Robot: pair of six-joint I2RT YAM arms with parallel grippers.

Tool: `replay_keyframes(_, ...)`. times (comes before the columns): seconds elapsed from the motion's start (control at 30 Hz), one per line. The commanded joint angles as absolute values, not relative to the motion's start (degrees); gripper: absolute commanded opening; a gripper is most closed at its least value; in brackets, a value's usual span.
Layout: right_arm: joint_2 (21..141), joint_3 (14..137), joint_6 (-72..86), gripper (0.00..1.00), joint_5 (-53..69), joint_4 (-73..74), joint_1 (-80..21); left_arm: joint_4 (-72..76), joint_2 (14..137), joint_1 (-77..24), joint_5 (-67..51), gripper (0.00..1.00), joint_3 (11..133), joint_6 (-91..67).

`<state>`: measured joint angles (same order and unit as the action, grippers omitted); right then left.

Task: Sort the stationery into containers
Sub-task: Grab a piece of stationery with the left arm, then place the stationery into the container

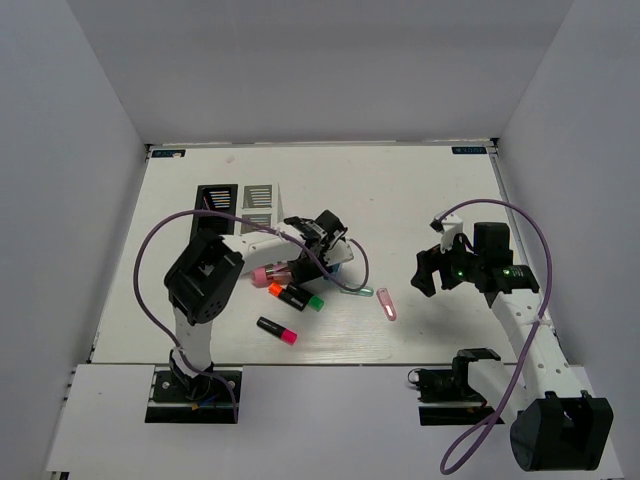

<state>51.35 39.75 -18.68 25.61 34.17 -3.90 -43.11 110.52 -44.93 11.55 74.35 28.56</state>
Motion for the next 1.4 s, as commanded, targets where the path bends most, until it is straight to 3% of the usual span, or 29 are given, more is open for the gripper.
replay_keyframes(0.0, 50.19, 40.52, -19.6, 0.91, 26.72, 33.93, -3.96, -42.8, 112.41, -45.35, 11.95, 0.51, 73.56, 28.92)
replay_keyframes(0.03, 50.19, 40.43, -19.6, 0.91, 26.81, 33.93, -4.04, -43.24, 112.59, -45.61, 11.95, 0.36, 73.74, 28.83)
replay_keyframes(0.1, 50.1, 40.43, -19.6, 0.91, 26.81, 34.01, -3.96, -43.5, 112.5, -45.88, 11.87, 0.2, 74.26, 28.39)
replay_keyframes(0.13, 50.18, 40.43, -19.51, 0.91, 26.81, 33.84, -4.04, -44.29, 112.41, -46.66, 11.78, 0.06, 74.35, 28.21)
replay_keyframes(0.17, 50.01, 40.6, -19.6, 0.91, 26.72, 34.01, -3.96, -44.47, 111.98, -46.93, 11.78, 0.0, 74.7, 27.69)
replay_keyframes(0.27, 49.83, 40.43, -19.69, 0.91, 27.07, 33.93, -3.96, -45.79, 110.49, -48.95, 11.95, 0.0, 77.51, 26.11)
replay_keyframes(0.33, 49.92, 40.34, -19.95, 0.85, 27.25, 34.19, -3.96, -46.05, 108.81, -49.57, 11.86, 0.0, 79.61, 24.1)
replay_keyframes(0.37, 49.66, 40.52, -20.13, 0.81, 27.86, 34.36, -3.87, -46.14, 106.46, -50.09, 11.69, 0.0, 81.02, 23.56)
replay_keyframes(0.43, 49.84, 40.61, -20.21, 0.62, 28.21, 34.54, -3.96, -46.14, 104.69, -50.01, 11.34, 0.0, 84.09, 21.38)
replay_keyframes(0.5, 49.83, 40.52, -20.22, 0.54, 28.48, 34.63, -4.13, -46.23, 101.87, -50.1, 11.07, 0.0, 85.42, 20.66)
replay_keyframes(0.77, 48.96, 40.52, -20.04, 0.56, 28.3, 34.53, -3.96, -47.64, 95.72, -47.03, 9.94, 0.0, 96.49, 12.94)
replay_keyframes(0.93, 48.96, 40.43, -20.04, 0.57, 28.48, 34.45, -3.96, -43.6, 89.58, -40.09, 7.64, 0.0, 99.76, 8.88)
replay_keyframes(1.1, 49.22, 40.17, -20.3, 0.57, 29.09, 34.45, -4.04, -34.73, 83.94, -27.54, 9.23, 0.0, 94.06, 0.46)
replay_keyframes(1.37, 49.83, 39.9, -20.65, 0.57, 29.36, 34.28, -3.96, -14.52, 78.84, -16.71, 18.28, 0.0, 78.84, -6.23)
